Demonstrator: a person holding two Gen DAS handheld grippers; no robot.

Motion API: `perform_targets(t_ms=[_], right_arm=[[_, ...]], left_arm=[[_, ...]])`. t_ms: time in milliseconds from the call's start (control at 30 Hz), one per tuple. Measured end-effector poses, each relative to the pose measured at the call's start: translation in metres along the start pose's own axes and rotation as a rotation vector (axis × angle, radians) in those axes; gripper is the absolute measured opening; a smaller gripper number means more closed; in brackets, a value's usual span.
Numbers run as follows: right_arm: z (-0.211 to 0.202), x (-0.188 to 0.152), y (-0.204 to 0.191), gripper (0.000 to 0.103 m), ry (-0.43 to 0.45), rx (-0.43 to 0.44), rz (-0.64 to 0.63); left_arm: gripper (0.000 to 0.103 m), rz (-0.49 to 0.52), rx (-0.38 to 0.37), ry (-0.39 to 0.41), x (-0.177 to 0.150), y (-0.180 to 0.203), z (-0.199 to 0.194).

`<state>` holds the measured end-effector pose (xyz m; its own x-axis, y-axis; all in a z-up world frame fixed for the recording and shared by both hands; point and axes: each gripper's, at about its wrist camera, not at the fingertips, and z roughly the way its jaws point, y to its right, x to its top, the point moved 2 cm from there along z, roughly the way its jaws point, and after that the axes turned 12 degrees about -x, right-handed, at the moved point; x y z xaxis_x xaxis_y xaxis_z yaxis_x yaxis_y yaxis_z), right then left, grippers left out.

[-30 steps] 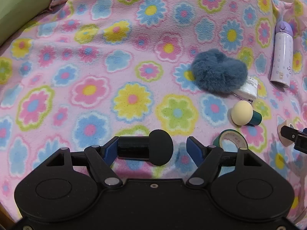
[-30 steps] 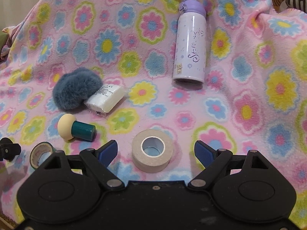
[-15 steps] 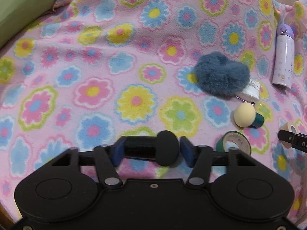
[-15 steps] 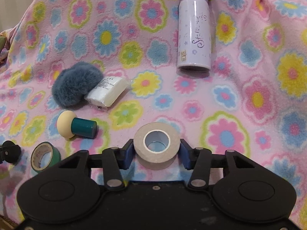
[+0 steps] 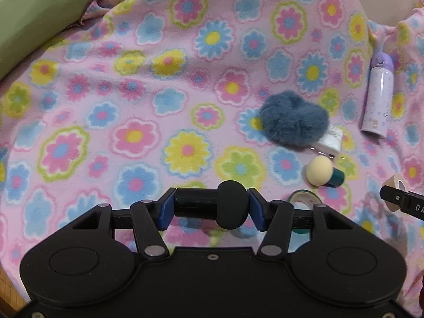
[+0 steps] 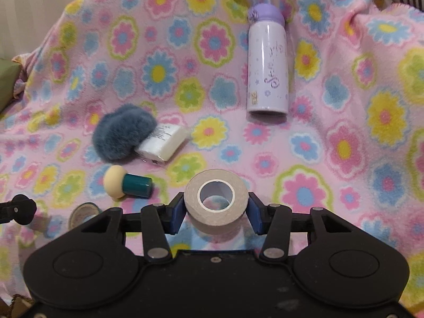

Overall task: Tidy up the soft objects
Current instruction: 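Carry the black brush and beige tape roll with both tools over the basket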

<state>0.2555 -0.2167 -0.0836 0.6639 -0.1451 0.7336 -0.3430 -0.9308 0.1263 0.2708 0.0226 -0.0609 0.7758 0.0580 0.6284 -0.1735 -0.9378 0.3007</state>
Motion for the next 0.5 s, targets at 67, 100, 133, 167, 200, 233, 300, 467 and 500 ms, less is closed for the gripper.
perform_targets(t_ms=[67,100,133,167,200,233,300,467,500], right_arm=[[-0.012,-0.001,0.001,0.048,0.014,0.011,0.000],[-0.017,-0.001,0.001,0.048,0.020,0.016,0.001],[-0.023,-0.002,0.001,0.048,0.027,0.022,0.001],[-0.030,-0.003,0.001,0.048,0.034,0.031,0.002],[-0.036,-0.005,0.002,0.048,0.039,0.038,0.003],[-0.043,-0.006,0.002,0.048,0.045,0.046,0.004],[-0.057,-0.010,0.002,0.048,0.057,0.061,0.005],[-0.093,-0.025,0.004,0.048,0.075,0.103,0.005],[-0.100,-0.028,0.004,0.048,0.079,0.108,0.003]], left_arm=[[0.054,0.003,-0.006,0.009,-0.001,0.004,-0.009],[0.054,0.005,-0.009,0.014,-0.002,0.006,-0.013],[0.054,0.009,-0.011,0.018,-0.003,0.009,-0.018],[0.054,0.010,-0.015,0.021,-0.004,0.011,-0.022],[0.054,0.011,-0.020,0.025,-0.005,0.013,-0.027],[0.054,0.013,-0.026,0.029,-0.006,0.016,-0.033],[0.054,0.018,-0.034,0.036,-0.009,0.022,-0.043],[0.054,0.034,-0.052,0.048,-0.021,0.035,-0.069],[0.054,0.035,-0.060,0.051,-0.024,0.037,-0.074]])
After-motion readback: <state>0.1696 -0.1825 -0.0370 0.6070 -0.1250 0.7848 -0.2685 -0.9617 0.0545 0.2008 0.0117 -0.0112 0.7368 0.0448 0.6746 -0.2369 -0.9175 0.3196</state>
